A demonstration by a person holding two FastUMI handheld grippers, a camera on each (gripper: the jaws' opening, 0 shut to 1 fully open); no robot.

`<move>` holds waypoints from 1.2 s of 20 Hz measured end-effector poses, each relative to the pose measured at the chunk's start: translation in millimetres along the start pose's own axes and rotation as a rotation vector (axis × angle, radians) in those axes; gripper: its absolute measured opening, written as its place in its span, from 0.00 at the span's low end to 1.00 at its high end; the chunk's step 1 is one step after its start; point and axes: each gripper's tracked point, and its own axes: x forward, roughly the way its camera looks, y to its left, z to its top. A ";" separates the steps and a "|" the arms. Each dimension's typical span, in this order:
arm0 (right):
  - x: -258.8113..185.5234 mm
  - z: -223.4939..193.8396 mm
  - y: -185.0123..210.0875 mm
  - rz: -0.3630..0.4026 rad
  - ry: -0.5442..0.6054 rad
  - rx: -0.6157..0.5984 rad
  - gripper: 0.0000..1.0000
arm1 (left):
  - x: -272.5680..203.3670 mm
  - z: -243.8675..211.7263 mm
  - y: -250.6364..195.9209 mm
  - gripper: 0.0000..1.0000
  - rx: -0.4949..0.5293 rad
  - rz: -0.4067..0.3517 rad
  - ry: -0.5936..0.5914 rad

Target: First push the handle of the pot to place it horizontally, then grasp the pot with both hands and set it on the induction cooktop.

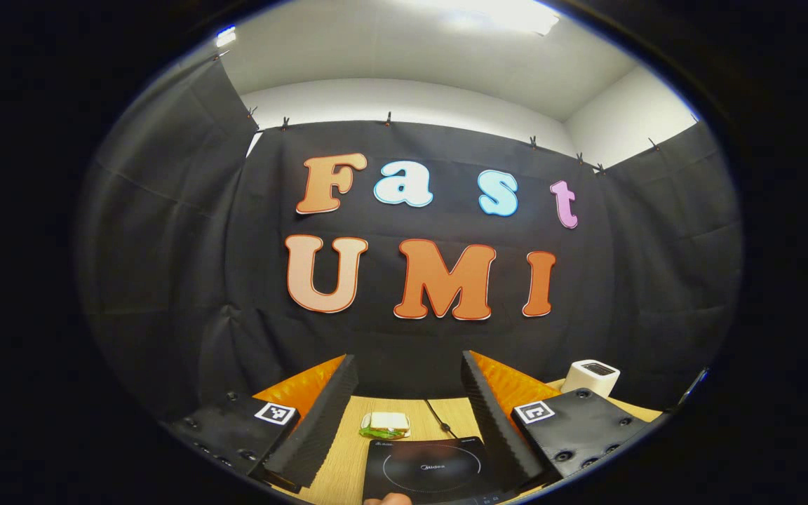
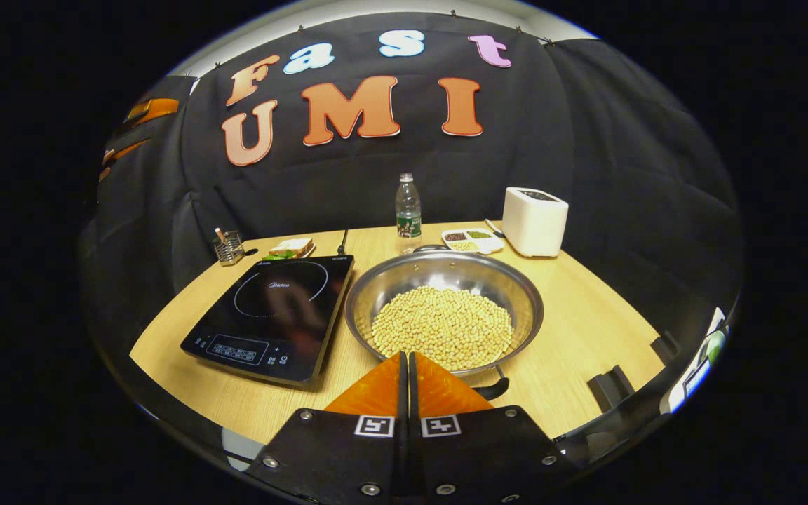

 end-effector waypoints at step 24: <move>44.9 -42.2 -28.4 -0.064 0.174 0.105 0.00 | 13.3 -13.7 3.5 0.96 -0.002 0.011 0.034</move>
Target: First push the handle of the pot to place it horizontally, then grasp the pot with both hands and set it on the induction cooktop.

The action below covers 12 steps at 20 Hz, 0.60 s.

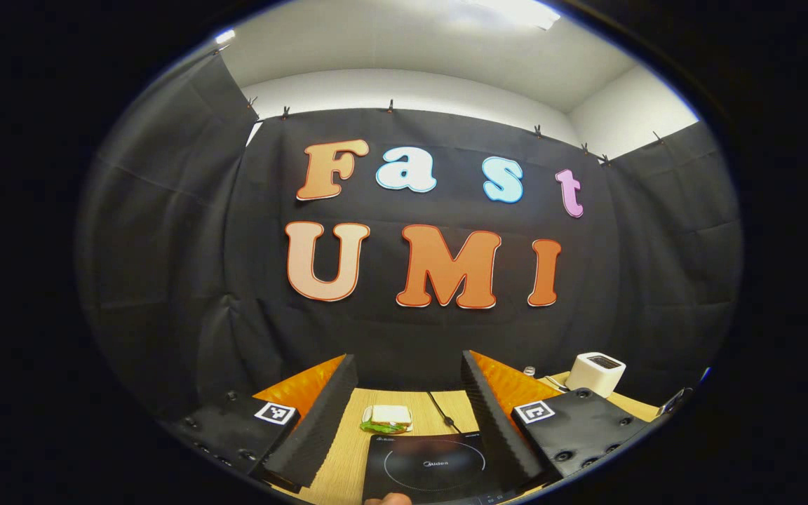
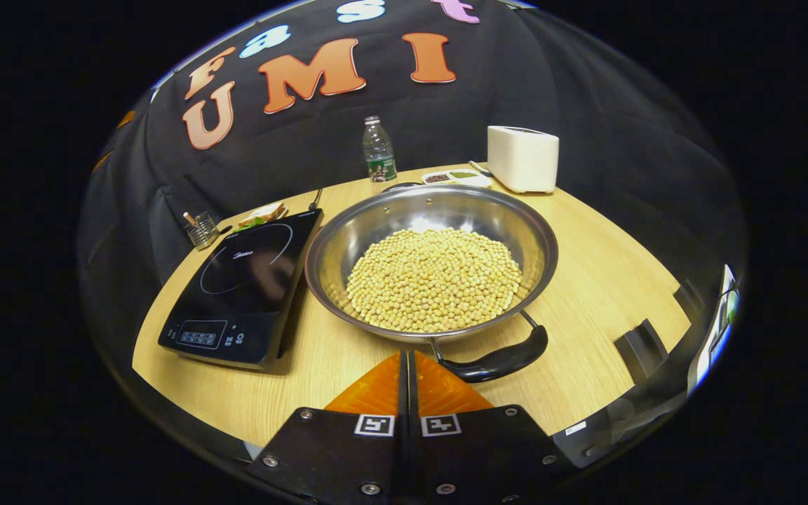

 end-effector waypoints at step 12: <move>13.2 24.0 -54.7 -0.125 -0.028 0.014 0.00 | -2.3 7.5 -10.4 0.98 0.008 -0.013 -0.017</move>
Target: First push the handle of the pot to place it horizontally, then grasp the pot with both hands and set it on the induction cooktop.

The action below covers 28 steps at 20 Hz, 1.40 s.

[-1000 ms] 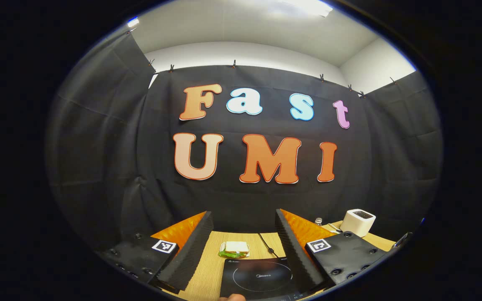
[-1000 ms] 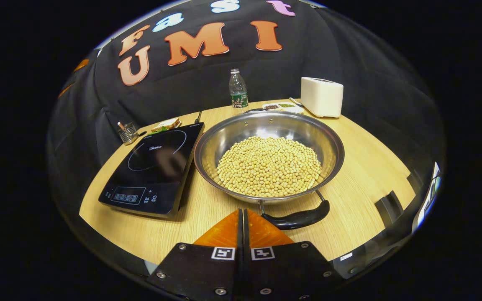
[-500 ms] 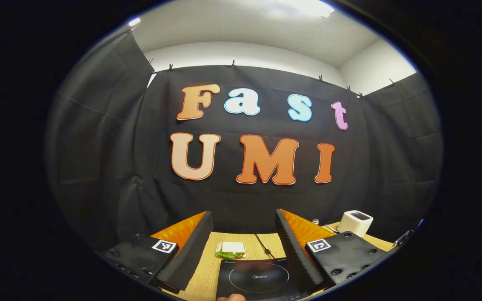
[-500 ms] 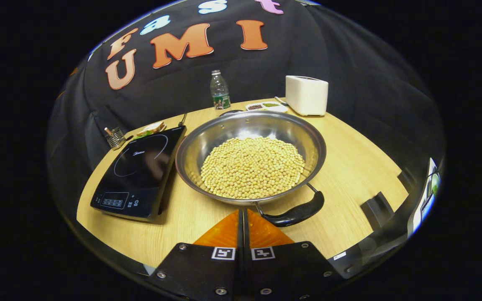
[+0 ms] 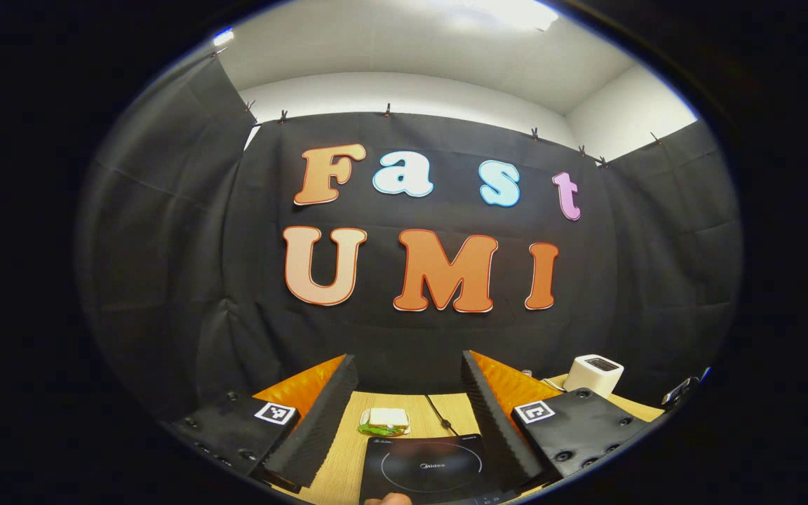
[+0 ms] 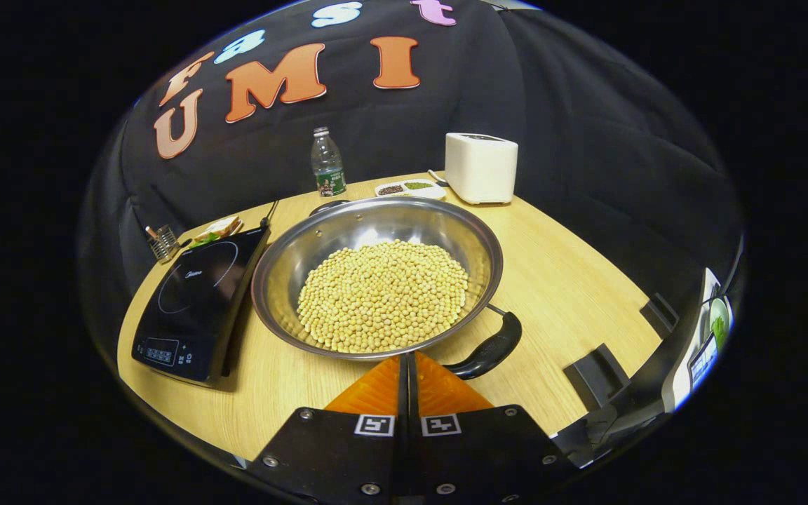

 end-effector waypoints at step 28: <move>41.1 36.1 -57.2 -0.059 -0.025 0.082 0.00 | 25.7 -5.0 -56.9 0.99 0.019 -0.063 0.032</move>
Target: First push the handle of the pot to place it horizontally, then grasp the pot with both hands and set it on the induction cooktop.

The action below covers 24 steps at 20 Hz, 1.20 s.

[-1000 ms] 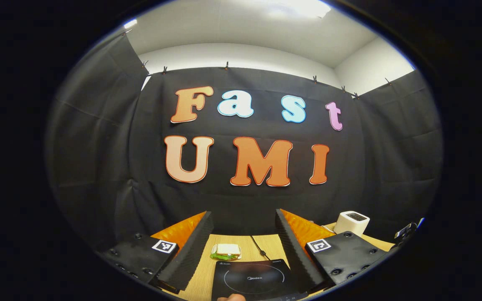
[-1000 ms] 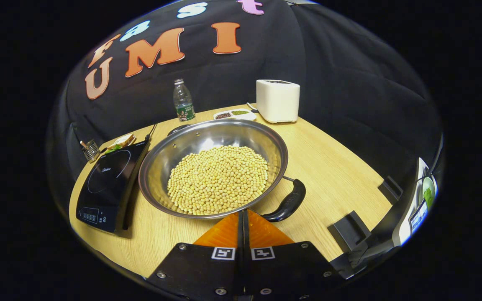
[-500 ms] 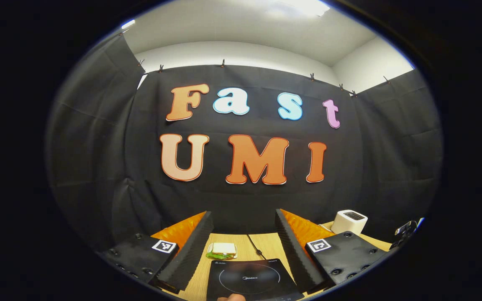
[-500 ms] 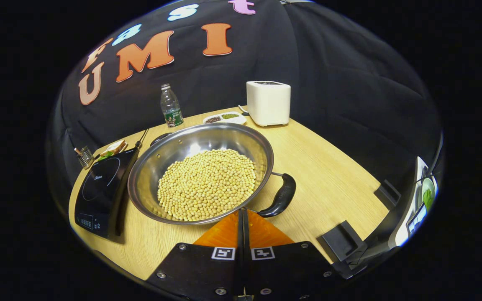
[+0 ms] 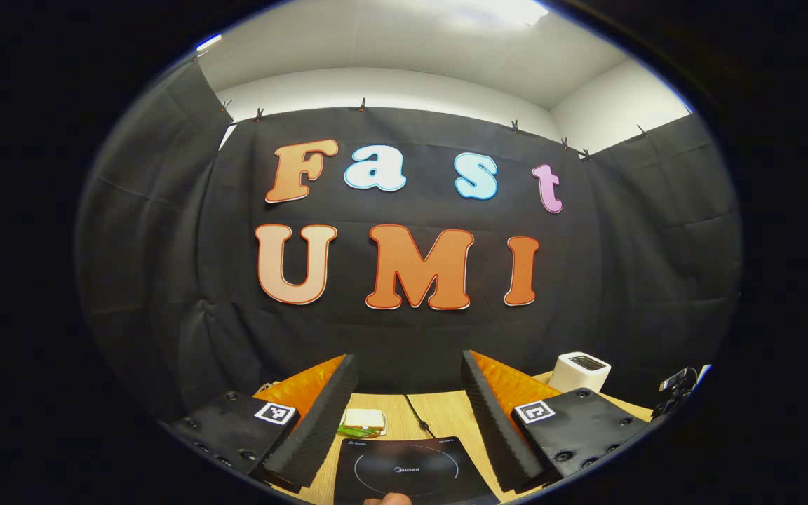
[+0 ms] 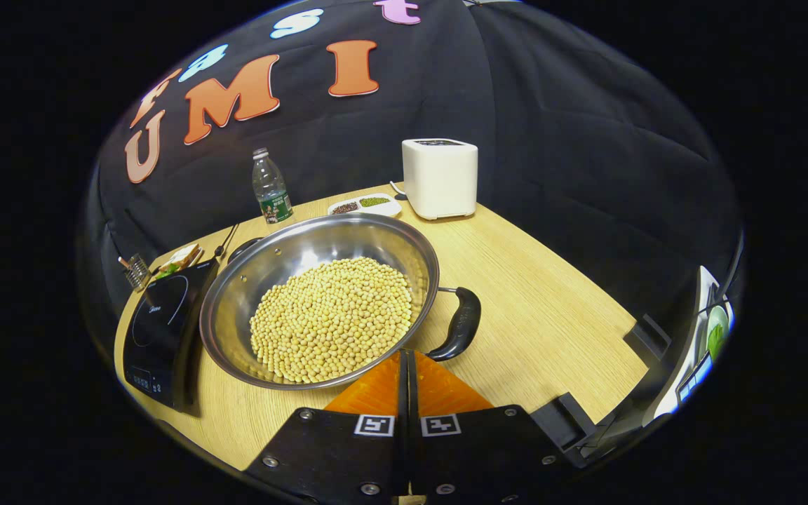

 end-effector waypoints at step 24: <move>57.2 45.4 -19.5 0.012 0.017 0.023 0.00 | 42.9 -22.3 -42.3 0.97 0.007 -0.053 0.066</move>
